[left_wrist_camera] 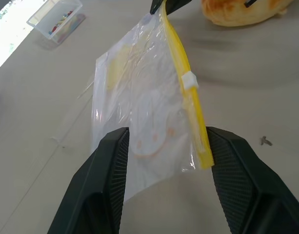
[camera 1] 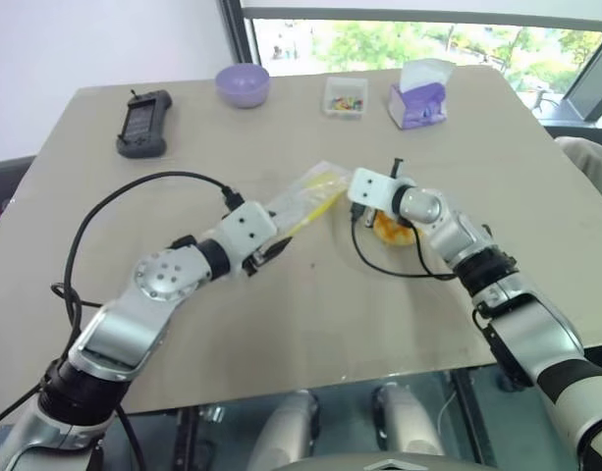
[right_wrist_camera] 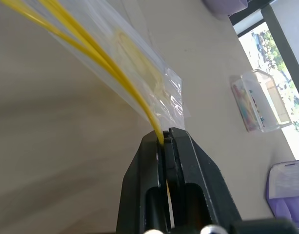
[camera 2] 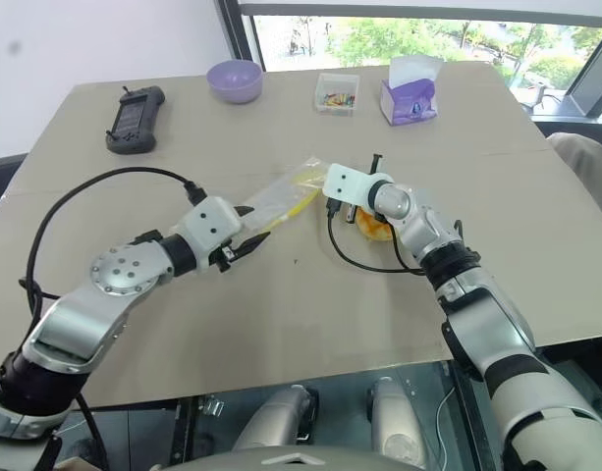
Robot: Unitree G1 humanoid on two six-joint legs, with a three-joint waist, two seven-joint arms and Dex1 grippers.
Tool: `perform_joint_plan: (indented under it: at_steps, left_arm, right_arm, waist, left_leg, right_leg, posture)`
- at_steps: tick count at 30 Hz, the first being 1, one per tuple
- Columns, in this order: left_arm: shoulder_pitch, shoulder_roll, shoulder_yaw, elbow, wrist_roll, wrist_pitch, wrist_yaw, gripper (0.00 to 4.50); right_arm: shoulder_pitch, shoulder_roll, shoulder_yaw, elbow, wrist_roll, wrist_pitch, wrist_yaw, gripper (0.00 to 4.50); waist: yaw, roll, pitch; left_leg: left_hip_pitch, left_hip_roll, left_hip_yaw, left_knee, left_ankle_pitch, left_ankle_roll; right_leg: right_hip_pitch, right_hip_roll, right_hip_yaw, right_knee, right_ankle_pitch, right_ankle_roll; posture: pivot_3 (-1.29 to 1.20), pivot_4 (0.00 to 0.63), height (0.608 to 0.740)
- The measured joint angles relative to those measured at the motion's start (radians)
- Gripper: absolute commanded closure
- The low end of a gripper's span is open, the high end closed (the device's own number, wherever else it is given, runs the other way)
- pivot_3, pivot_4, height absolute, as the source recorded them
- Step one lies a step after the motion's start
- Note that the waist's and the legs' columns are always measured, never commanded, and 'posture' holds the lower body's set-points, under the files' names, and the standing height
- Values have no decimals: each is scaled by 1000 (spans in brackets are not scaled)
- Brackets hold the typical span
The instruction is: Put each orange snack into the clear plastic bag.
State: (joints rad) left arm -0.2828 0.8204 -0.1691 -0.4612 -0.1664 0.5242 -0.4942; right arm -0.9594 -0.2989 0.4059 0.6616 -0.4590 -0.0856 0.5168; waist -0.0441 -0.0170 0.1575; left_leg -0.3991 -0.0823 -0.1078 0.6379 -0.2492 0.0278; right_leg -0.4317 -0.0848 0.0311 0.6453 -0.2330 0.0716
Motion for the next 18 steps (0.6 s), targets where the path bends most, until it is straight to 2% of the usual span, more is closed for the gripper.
perform_joint_plan:
  at_steps: [6,12,18]
  left_arm:
    - [-9,-69,-43,-2,74,16,2,1926]
    - [-11,-82,-68,-2,177,5,2,1926]
    - [-11,-93,-68,-2,214,-11,-8,1926]
  right_arm:
    - [0,1,0,-51,9,25,23,4500]
    - [1,1,0,-69,12,41,32,4500]
    - [1,1,0,-73,11,48,32,4500]
  waist:
    - [1,0,0]
    - [1,0,0]
    - [1,0,0]
  left_leg:
    - [0,0,0,1,0,0]
    - [0,0,0,3,0,0]
    - [0,0,0,4,0,0]
  right_leg:
    - [0,0,0,1,0,0]
    - [0,0,0,2,0,0]
    - [0,0,0,4,0,0]
  posture:
    - [0,150,740]
    - [0,150,740]
    - [0,150,740]
